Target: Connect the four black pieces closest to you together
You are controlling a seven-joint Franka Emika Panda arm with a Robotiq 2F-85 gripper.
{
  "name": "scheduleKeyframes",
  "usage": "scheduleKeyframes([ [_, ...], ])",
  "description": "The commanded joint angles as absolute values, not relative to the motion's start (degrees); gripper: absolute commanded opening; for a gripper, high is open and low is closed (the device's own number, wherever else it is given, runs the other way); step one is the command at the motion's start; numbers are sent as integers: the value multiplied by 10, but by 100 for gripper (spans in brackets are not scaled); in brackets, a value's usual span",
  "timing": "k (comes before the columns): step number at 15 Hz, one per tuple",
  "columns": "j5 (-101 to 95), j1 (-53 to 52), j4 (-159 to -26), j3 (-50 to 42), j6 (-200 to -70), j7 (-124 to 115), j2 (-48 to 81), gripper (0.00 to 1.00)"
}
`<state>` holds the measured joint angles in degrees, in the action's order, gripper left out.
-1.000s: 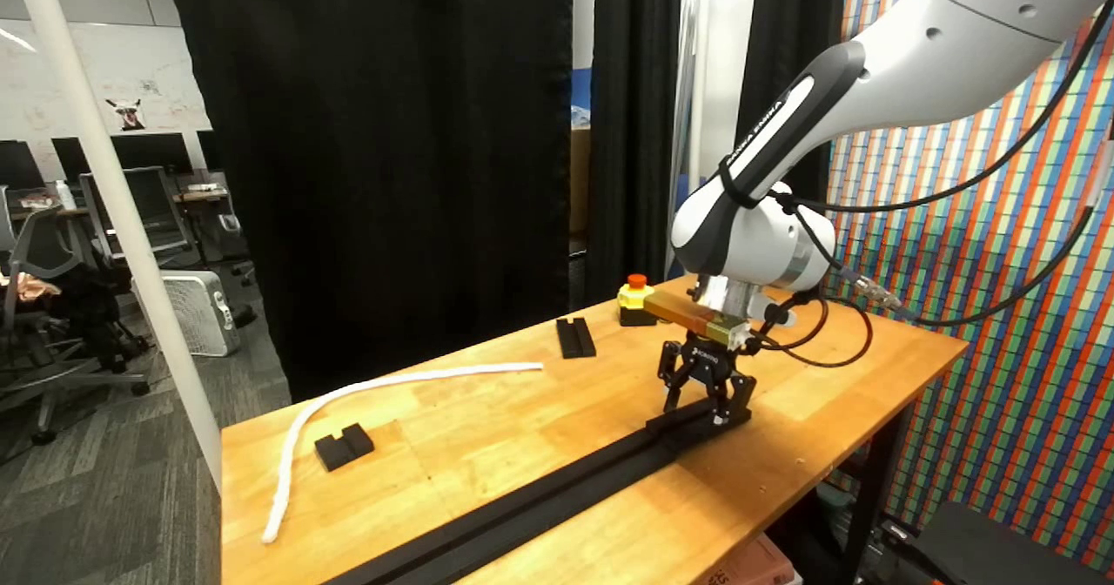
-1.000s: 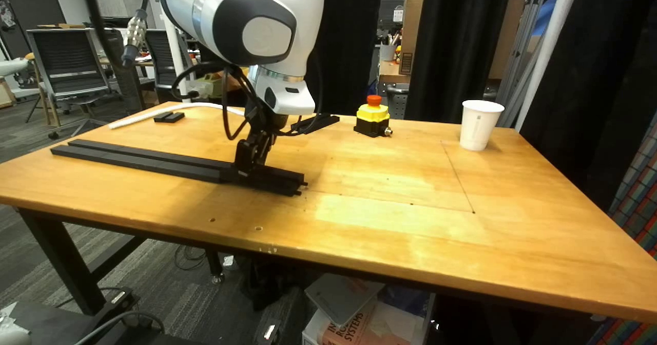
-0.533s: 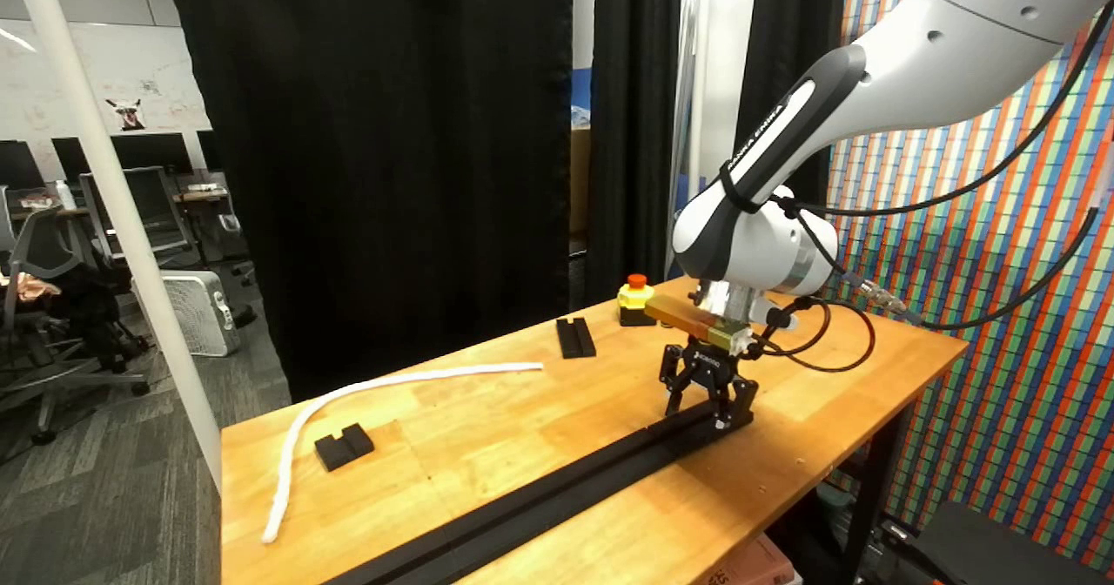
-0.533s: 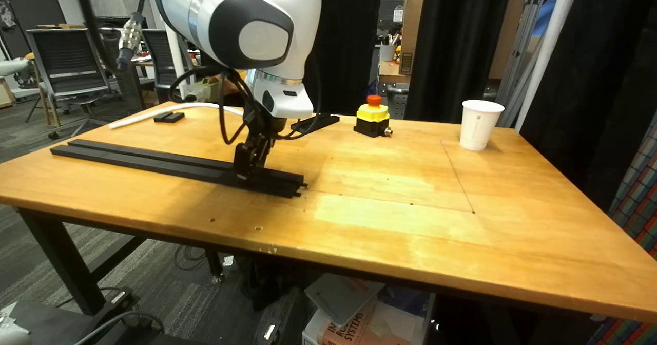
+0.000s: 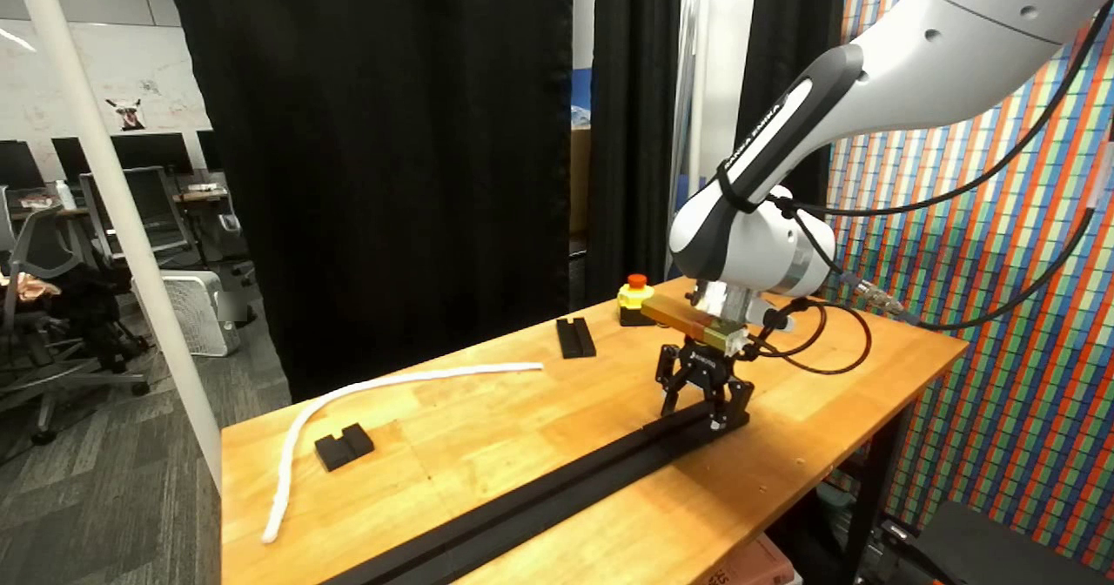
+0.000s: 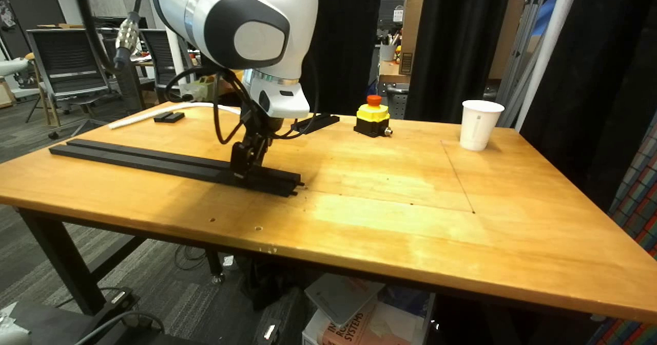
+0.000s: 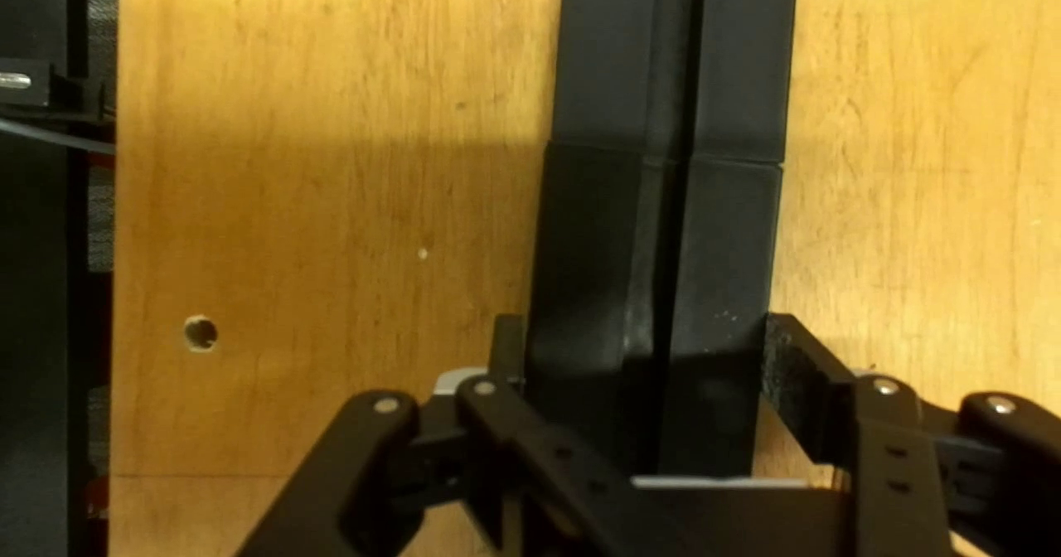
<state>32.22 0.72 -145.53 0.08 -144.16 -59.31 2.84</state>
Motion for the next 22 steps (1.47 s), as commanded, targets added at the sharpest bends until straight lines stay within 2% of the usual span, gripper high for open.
scheduleKeyframes([
  [1, 343, 1, -1462, 4, -1457, -583, 17, 47],
  [22, 320, -14, -1454, 12, -1476, -602, 38, 47],
])
